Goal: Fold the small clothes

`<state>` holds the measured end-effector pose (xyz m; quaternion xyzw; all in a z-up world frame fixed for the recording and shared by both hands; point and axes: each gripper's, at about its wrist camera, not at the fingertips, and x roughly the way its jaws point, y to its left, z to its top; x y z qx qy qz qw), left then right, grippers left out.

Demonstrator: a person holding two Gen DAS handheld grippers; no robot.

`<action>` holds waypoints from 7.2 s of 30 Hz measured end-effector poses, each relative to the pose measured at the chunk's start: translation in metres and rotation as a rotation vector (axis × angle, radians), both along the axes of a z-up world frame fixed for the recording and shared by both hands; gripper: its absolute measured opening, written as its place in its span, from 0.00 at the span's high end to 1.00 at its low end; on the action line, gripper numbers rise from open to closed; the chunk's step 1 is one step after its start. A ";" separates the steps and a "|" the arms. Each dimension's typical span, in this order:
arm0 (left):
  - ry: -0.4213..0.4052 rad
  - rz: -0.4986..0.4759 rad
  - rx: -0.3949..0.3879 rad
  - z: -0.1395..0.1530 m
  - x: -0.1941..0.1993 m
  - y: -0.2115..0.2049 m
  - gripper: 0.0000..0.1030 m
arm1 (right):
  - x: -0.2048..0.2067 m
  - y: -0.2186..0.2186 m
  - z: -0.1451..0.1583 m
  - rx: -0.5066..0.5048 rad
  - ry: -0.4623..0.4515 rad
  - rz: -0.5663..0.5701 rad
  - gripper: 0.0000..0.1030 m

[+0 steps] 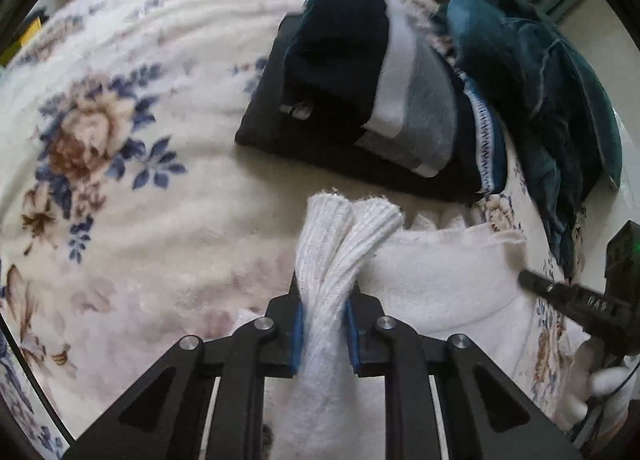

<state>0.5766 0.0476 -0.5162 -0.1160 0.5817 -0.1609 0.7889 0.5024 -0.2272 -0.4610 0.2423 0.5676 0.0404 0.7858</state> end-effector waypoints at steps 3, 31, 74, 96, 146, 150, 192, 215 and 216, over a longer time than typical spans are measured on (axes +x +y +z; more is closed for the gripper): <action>0.103 0.040 -0.007 -0.034 0.029 0.010 0.86 | 0.016 -0.010 -0.002 -0.020 0.005 -0.033 0.96; 0.250 0.211 -0.372 -0.063 -0.042 0.064 0.71 | -0.034 -0.037 -0.077 0.104 0.282 -0.091 0.96; 0.086 -0.136 0.090 -0.028 0.007 -0.032 0.45 | 0.028 0.022 -0.024 -0.098 0.120 0.181 0.74; 0.094 0.081 -0.120 -0.026 0.017 0.043 0.92 | 0.038 0.033 -0.008 -0.175 0.033 0.096 0.95; 0.297 0.124 -0.637 -0.098 -0.067 0.066 0.32 | -0.033 -0.002 -0.146 0.531 0.479 0.172 0.11; 0.322 0.103 -0.662 -0.100 -0.063 0.060 0.31 | -0.031 0.016 -0.158 0.615 0.466 0.176 0.09; -0.042 0.049 -0.358 0.095 0.202 0.000 0.51 | 0.245 -0.048 0.012 0.289 0.057 0.137 0.36; -0.337 0.099 0.403 0.240 0.008 -0.085 0.04 | 0.035 -0.039 0.246 -0.645 -0.128 -0.046 0.05; -0.350 0.104 0.400 0.252 -0.004 -0.086 0.04 | 0.026 -0.040 0.255 -0.642 -0.136 -0.044 0.05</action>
